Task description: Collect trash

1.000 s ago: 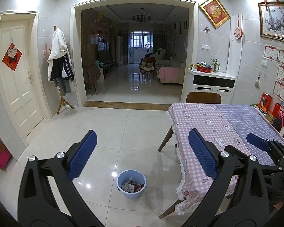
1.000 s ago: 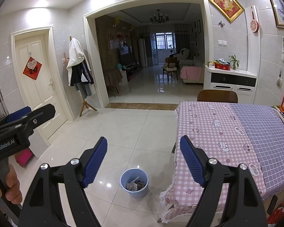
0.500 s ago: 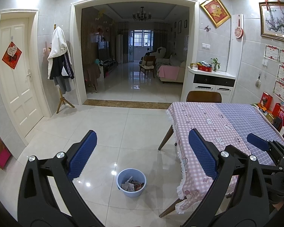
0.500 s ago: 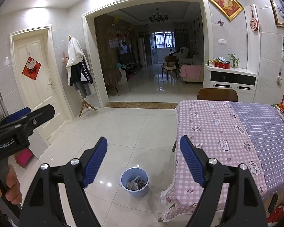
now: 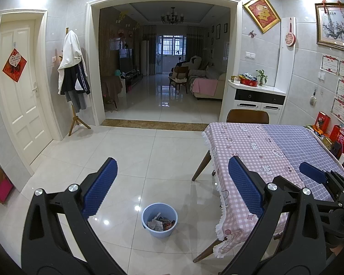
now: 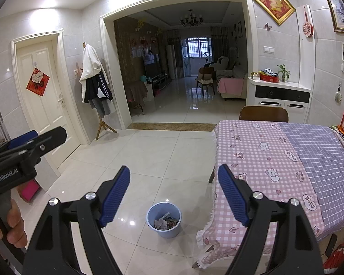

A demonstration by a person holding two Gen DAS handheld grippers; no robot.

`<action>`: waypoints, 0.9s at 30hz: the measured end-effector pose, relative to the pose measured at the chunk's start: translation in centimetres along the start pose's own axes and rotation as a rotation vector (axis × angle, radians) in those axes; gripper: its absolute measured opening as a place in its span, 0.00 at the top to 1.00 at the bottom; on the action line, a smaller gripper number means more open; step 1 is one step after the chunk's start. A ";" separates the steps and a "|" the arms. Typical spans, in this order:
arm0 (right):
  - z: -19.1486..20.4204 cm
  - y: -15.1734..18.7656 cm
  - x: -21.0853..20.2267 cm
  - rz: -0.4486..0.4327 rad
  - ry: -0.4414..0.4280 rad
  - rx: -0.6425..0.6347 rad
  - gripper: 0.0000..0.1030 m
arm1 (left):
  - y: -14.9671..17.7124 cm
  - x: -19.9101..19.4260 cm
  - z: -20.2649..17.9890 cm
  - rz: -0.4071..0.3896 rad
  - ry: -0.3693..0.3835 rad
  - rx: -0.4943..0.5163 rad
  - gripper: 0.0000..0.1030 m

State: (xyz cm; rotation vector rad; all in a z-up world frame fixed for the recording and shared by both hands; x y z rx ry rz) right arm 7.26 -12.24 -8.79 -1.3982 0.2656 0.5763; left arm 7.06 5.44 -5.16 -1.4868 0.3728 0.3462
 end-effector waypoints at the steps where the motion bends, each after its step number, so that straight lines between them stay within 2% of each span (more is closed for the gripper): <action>1: 0.0 0.1 0.0 0.000 0.000 0.000 0.24 | -0.1 0.1 0.1 0.000 0.000 0.001 0.07; 27: 1.3 0.3 0.7 0.003 0.012 0.016 0.24 | 0.8 -0.1 0.3 0.008 0.000 0.003 0.07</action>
Point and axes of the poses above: each gripper's, at about its wrist camera, not at the fingertips, and x roughly the way its jaws point, z to its left, y to its underside, the point moved 10 cm from there along x, roughly the way its jaws point, and after that the axes turned 4 degrees about x, right-handed, at the moved point
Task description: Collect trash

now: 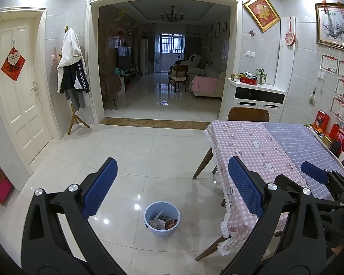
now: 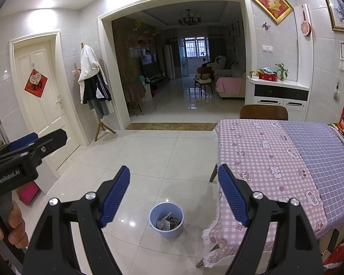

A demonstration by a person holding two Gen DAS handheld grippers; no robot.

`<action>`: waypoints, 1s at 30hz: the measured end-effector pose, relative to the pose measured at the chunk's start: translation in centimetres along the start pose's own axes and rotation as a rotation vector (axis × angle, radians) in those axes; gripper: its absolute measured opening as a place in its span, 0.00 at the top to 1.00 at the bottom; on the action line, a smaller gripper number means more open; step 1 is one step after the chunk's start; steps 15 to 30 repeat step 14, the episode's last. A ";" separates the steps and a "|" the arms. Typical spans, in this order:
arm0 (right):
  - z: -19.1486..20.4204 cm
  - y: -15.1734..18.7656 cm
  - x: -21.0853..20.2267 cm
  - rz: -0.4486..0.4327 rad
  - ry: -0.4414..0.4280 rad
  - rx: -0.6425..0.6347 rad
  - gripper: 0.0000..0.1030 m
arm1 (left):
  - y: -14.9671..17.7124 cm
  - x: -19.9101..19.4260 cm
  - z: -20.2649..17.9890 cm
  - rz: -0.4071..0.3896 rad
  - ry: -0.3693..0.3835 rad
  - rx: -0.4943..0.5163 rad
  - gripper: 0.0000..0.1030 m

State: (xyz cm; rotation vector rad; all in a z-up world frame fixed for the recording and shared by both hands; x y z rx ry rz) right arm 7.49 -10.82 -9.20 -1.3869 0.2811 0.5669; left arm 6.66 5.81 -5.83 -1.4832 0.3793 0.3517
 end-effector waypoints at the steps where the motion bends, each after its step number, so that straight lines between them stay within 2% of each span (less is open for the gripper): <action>1: 0.1 0.1 0.1 0.001 0.000 0.003 0.25 | 0.0 0.1 0.1 0.000 0.000 -0.001 0.07; 8: -0.3 0.2 0.8 0.019 0.011 0.020 0.24 | 0.7 0.8 -0.3 0.018 0.010 -0.007 0.07; 14: -2.7 0.1 3.2 0.063 0.019 0.072 0.25 | 1.4 3.1 -0.8 0.062 0.012 -0.037 0.07; 30: -2.7 0.1 3.2 0.063 0.019 0.072 0.25 | 1.4 3.1 -0.8 0.062 0.012 -0.037 0.07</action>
Point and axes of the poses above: each gripper's, at about its wrist camera, not at the fingertips, and x roughly the way its jaws point, z to its left, y to its underside, the point moved 10 cm from there along x, roughly the way its jaws point, and after that the axes turned 4 degrees about x, right-handed, at the moved point
